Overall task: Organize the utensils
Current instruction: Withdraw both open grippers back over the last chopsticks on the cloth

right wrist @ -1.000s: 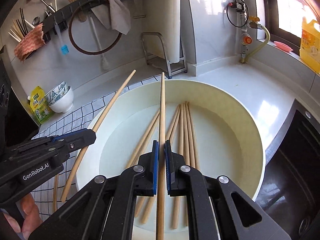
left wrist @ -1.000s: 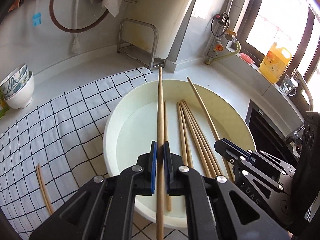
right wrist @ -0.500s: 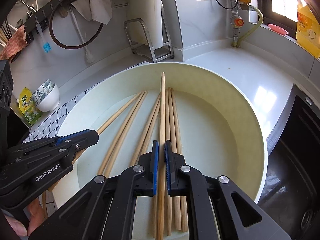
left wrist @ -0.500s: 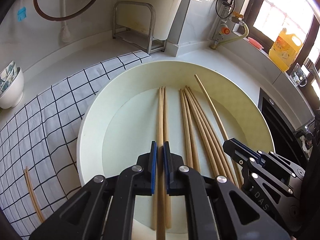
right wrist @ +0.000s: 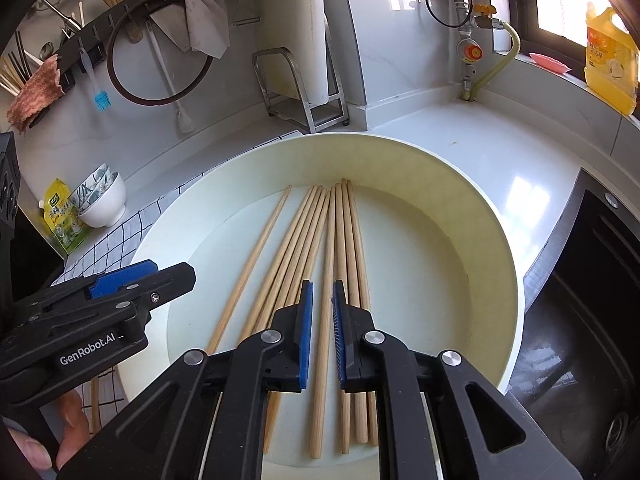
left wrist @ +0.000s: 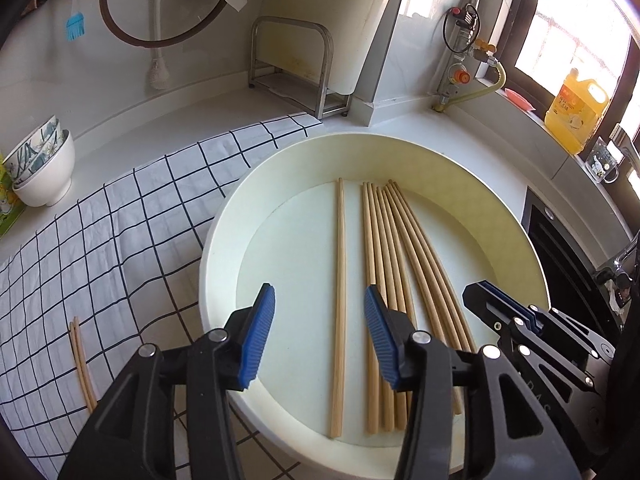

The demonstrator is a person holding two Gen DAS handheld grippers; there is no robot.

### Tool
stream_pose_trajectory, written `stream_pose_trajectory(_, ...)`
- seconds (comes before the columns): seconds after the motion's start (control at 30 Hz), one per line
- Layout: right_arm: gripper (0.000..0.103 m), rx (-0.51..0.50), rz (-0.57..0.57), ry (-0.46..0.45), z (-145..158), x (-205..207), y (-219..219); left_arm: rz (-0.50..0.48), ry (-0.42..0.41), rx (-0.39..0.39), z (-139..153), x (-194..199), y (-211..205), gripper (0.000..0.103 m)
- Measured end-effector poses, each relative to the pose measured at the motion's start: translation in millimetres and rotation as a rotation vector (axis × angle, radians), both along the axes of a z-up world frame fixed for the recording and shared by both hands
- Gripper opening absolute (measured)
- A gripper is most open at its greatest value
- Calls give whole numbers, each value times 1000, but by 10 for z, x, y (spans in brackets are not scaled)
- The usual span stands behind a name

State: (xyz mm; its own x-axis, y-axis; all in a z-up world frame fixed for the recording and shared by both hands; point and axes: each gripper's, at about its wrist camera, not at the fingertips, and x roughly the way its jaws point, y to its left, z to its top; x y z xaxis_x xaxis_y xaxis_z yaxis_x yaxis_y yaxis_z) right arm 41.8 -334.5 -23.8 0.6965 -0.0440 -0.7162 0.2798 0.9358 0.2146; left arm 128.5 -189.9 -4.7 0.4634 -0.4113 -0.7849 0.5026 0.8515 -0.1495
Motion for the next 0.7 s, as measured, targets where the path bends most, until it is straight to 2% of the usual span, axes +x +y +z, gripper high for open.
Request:
stream_pose_trajectory(0.13,16,-1,13,-6,36,-85,91,23,-9,7,24,-88,162,51)
stream_pose_trajectory(0.2,17,-3,18,-15,67,-139,147,21,-11,-14,51,-151,258,51)
stream_pose_trajectory(0.27,18,-4,23,-28,100,-200,203,43,-33,7,89,-240,335,56)
stream_pose_trajectory(0.43,21,-19,42,-59,200,-359,377,72,-46,-4,150,-393,580,57)
stream_pose_trajectory(0.57,27,-35,62,-77,273,-475,534,102,-58,-13,197,-495,795,59)
stream_pose_trajectory(0.7,27,-44,92,-79,285,-549,727,131,-75,-9,223,-598,1011,62)
